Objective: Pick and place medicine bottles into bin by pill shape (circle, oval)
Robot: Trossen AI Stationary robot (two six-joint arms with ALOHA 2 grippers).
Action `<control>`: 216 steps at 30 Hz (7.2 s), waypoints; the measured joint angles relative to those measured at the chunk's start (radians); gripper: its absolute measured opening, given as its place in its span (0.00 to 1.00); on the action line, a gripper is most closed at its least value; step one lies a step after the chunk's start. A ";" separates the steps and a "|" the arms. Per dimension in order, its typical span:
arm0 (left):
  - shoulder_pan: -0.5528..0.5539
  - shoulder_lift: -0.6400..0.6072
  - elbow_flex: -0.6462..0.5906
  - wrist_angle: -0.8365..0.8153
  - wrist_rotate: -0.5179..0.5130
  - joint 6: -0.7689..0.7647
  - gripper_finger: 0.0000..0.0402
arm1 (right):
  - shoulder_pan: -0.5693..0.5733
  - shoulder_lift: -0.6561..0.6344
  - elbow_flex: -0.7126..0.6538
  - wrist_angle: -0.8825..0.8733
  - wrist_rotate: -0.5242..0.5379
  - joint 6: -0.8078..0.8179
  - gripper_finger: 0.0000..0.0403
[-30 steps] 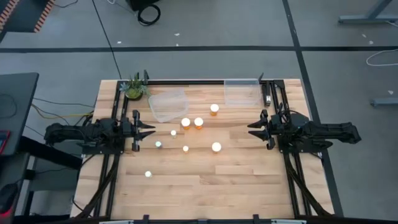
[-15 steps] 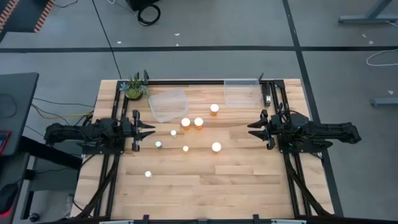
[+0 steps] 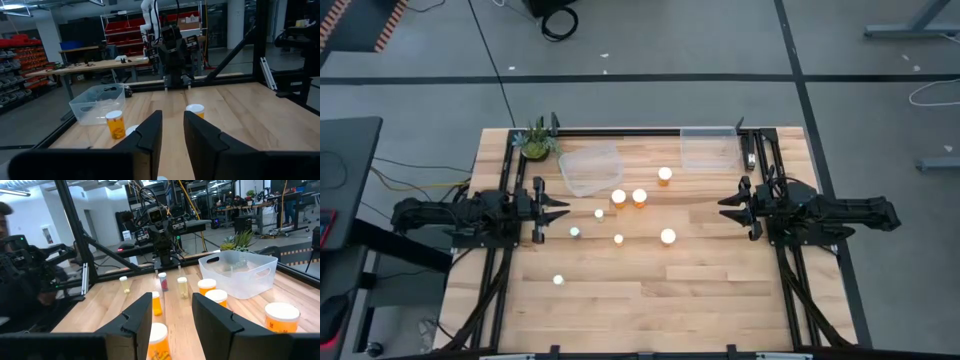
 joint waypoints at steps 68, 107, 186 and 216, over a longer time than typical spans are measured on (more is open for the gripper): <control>0.000 0.639 0.460 -0.588 0.042 -0.589 0.39 | 0.000 0.000 0.000 0.000 0.000 0.000 0.36; -0.064 1.332 0.756 -0.979 0.142 -0.674 0.61 | 0.000 0.000 0.000 0.000 0.000 0.000 0.36; 0.355 1.479 1.101 -0.923 0.053 -0.259 0.28 | 0.000 0.000 0.000 -0.008 0.000 0.000 0.36; 0.652 1.744 1.079 -0.859 0.051 -0.096 0.29 | 0.000 0.000 0.000 -0.008 0.000 0.000 0.36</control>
